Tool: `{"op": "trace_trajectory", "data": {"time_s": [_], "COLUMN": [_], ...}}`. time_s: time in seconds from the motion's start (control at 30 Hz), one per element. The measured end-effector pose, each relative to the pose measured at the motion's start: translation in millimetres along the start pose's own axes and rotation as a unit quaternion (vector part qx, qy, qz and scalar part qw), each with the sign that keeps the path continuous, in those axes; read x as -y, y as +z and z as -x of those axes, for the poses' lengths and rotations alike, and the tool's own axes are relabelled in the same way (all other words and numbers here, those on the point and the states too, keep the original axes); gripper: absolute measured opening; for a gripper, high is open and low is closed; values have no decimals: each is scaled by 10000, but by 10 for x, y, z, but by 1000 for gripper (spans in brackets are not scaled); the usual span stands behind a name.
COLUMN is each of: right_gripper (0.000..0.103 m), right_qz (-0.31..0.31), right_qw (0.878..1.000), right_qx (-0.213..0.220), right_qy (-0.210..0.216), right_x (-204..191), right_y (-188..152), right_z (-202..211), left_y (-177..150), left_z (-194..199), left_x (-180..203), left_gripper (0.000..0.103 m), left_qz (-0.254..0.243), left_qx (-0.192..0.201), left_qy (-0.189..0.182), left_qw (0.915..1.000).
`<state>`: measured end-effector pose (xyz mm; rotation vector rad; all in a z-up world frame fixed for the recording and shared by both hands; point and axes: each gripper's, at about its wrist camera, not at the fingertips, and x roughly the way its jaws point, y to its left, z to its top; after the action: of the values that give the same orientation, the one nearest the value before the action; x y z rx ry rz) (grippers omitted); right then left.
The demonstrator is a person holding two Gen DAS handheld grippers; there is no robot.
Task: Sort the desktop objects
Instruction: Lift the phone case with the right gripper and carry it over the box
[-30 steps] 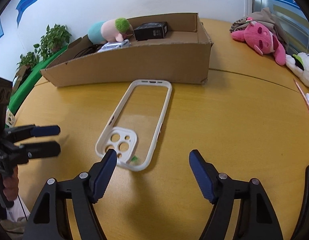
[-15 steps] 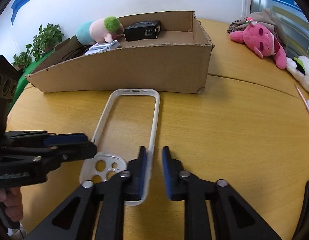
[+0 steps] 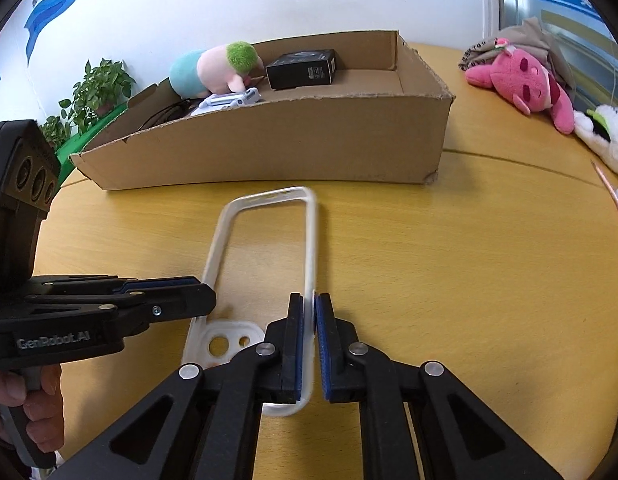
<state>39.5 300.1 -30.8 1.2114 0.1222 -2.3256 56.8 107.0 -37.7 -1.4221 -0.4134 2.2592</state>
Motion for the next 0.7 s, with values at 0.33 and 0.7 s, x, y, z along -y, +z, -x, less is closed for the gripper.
{"op": "trace_trajectory", "data": {"time_s": [0.33, 0.7], "right_gripper": [7, 7], "right_qz": [68, 311], "right_qw": [9999, 9949], "right_qx": [148, 932], "right_qy": [3, 237], "right_x": [-80, -247], "right_y": [-16, 354], "right_z": [81, 513], "left_y": [36, 397], "left_z": [35, 765], "left_x": [-32, 244], "left_gripper": [9, 9], "left_qz": [52, -464], "left_qx": [131, 1049], "left_qy": [227, 256], "left_qw": [9996, 9931]}}
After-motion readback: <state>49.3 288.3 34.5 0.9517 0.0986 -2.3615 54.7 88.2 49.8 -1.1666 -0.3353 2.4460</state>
